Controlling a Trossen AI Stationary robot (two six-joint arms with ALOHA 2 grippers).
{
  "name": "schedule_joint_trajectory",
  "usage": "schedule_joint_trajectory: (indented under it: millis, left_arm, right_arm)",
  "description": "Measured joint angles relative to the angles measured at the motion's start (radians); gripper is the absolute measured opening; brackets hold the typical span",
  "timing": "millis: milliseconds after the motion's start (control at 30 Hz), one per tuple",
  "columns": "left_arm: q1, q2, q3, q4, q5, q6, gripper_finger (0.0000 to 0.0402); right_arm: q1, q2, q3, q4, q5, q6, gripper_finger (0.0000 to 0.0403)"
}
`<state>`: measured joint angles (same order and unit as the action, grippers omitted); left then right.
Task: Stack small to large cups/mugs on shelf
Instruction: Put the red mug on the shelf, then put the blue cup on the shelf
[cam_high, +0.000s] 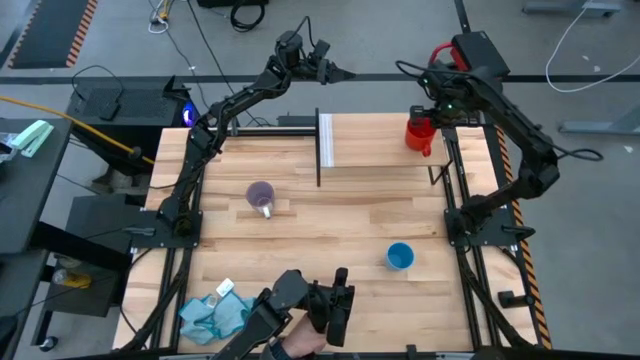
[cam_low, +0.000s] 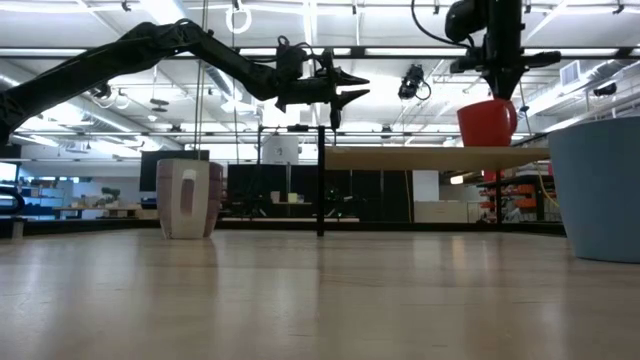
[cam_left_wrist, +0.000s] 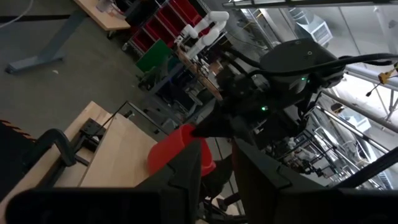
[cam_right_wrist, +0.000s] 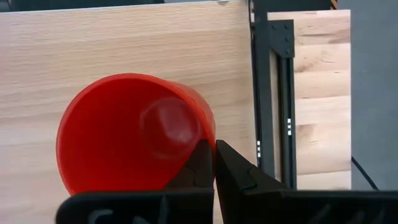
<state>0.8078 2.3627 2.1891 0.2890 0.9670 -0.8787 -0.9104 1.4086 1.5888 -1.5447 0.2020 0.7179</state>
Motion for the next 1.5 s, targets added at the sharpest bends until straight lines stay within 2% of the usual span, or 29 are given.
schedule_joint_trajectory:
  millis: [333, 733, 1167, 1500]
  left_arm:
    - [0.000, 0.000, 0.000, 0.000, 0.001, 0.000, 0.0100]
    - [0.000, 0.000, 0.000, 0.000, 0.010, 0.001, 0.0099]
    - [0.000, 0.000, 0.000, 0.000, 0.011, 0.003, 0.0101]
    - [0.000, 0.000, 0.000, 0.000, 0.012, 0.000, 0.0101]
  right_arm:
    - [0.000, 0.003, -0.009, 0.011, -0.005, -0.006, 0.0005]
    - [0.000, 0.000, -0.009, 0.004, -0.012, 0.014, 0.0042]
    - [0.000, -0.007, -0.009, -0.002, -0.012, 0.014, 0.0046]
    - [0.000, -0.084, 0.007, -0.005, -0.012, 0.020, 0.0046]
